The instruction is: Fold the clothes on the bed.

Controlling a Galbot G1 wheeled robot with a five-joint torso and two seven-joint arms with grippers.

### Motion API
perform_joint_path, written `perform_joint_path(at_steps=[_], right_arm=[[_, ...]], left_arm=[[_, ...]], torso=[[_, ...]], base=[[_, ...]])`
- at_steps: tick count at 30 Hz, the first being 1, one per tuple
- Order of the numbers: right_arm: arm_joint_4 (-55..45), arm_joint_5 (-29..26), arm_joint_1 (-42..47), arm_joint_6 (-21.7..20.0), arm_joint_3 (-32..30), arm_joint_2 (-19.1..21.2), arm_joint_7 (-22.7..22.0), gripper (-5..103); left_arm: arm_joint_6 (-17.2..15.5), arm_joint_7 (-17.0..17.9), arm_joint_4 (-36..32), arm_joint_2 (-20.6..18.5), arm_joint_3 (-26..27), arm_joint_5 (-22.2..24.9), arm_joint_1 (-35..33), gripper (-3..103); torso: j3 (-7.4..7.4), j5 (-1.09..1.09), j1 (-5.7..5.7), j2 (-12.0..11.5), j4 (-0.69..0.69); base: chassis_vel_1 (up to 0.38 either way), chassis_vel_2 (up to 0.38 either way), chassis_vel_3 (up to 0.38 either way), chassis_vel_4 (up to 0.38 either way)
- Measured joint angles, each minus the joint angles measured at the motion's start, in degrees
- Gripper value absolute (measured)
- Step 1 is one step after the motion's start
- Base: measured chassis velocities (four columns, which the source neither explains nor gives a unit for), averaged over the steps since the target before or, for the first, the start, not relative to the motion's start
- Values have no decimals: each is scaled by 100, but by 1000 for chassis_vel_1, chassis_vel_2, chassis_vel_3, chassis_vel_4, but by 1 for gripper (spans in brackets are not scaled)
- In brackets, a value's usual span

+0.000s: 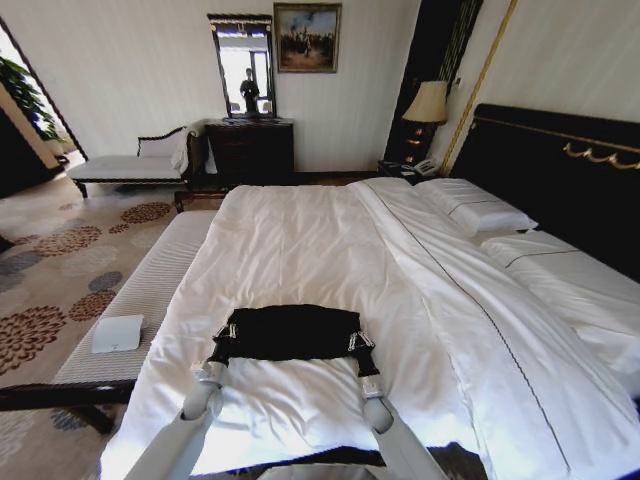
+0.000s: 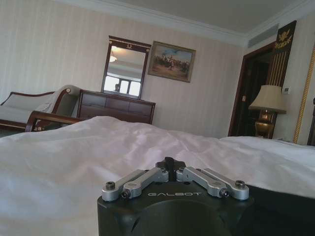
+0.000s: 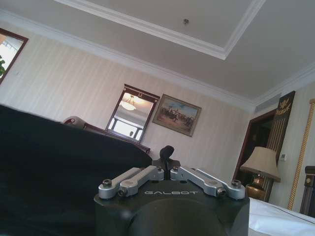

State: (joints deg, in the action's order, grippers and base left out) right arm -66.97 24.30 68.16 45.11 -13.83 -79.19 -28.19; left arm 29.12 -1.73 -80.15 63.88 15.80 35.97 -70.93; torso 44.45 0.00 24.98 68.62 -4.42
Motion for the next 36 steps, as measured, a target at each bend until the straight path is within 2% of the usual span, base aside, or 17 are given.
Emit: perform_joint_path(at_steps=[11, 15, 23, 35, 36], right_arm=[[-153, 175, 360, 64, -2, 5, -95, 1], [-273, 86, 452, 64, -1, 36, -103, 1], [-619, -513, 645, -71, 4, 239, -98, 1], [-460, -500, 699, -4, 35, 283, -77, 1], [-500, -491, 721, -22, 35, 295, -55, 1]], left_arm=[[72, 25, -188, -19, 10, -82, -415, 2], [73, 41, -201, -22, 28, -88, -428, 2], [69, 79, -271, -99, 105, -120, -384, 2], [94, 70, -403, -167, 127, -550, -741, 2], [91, 87, -442, -173, 133, -556, -782, -1]], torso=[[0, 0, 0, -1, 1], [0, 0, 0, -1, 1], [0, 0, 0, -1, 0], [0, -1, 0, -1, 1], [0, 0, 0, -1, 0]], base=[[0, 0, 0, 0], [0, 0, 0, 0], [0, 0, 0, 0], [0, 0, 0, 0], [0, 0, 0, 0]])
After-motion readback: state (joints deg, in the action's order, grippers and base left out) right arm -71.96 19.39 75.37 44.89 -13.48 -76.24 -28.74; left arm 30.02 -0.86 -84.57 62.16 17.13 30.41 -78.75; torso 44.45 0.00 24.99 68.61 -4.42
